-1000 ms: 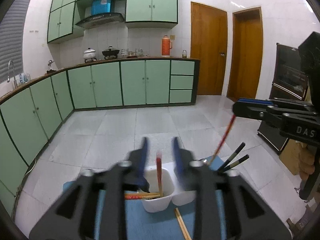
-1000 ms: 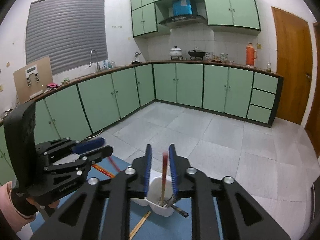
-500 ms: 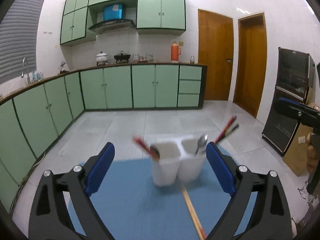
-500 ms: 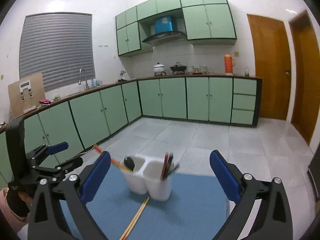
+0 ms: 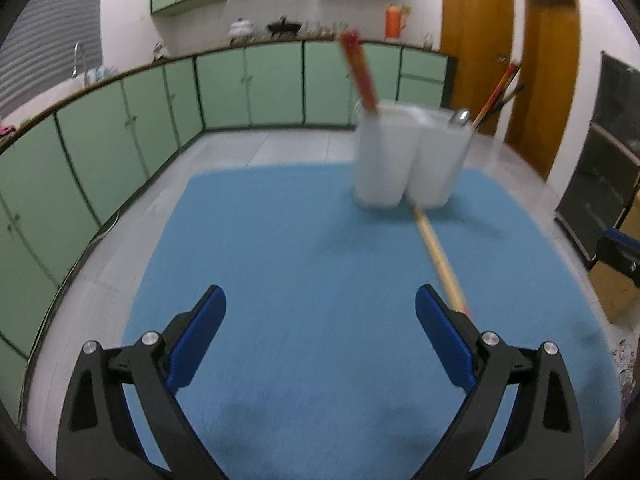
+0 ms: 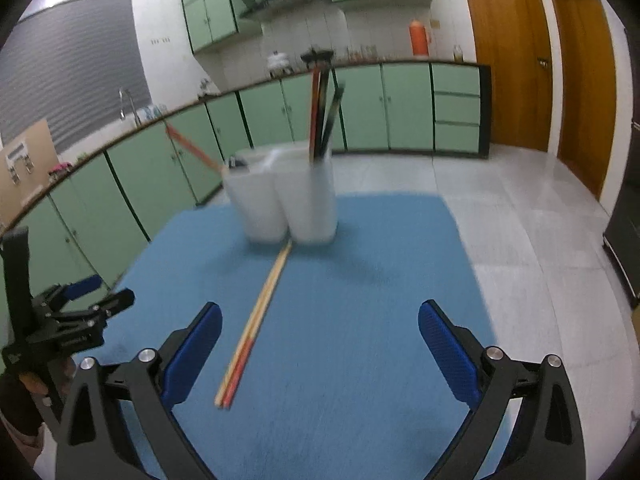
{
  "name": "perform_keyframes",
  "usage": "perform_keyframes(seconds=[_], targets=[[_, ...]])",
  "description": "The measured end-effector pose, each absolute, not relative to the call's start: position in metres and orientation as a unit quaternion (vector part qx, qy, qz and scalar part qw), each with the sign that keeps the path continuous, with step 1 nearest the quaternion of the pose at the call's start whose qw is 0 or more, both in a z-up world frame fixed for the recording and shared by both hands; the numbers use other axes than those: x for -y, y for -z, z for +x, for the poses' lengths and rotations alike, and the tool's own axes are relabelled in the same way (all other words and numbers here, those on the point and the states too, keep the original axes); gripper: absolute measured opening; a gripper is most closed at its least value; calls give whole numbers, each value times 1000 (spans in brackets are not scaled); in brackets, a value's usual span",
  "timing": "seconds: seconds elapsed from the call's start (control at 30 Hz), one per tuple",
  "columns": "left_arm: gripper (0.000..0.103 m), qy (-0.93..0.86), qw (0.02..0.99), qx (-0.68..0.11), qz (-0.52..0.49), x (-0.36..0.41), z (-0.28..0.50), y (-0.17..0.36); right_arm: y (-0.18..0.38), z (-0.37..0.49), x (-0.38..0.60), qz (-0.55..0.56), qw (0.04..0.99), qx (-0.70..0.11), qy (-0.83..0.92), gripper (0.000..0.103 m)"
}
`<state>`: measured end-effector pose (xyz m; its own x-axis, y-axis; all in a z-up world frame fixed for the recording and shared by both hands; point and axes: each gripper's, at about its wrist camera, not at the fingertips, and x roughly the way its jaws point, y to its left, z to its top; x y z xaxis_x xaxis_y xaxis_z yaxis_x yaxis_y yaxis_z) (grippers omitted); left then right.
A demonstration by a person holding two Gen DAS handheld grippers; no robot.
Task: Organize utensils
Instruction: 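Pull both open tools back from the holder toward the remaining wooden chopsticks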
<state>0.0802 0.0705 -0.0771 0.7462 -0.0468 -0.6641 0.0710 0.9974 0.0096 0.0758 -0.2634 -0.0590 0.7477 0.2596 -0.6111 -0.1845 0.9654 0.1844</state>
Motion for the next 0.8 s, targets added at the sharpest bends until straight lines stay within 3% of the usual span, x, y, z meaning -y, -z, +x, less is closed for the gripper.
perform_keyframes(seconds=[0.37, 0.57, 0.8], targets=[[93, -3, 919, -395, 3, -98, 73, 113, 123, 57, 203, 21, 902, -403, -152, 50], [93, -8, 915, -403, 0, -102, 74, 120, 132, 56, 192, 13, 895, -416, -162, 41], [93, -7, 914, -406, -1, -101, 76, 122, 137, 59, 183, 2, 890, -423, -169, 38]])
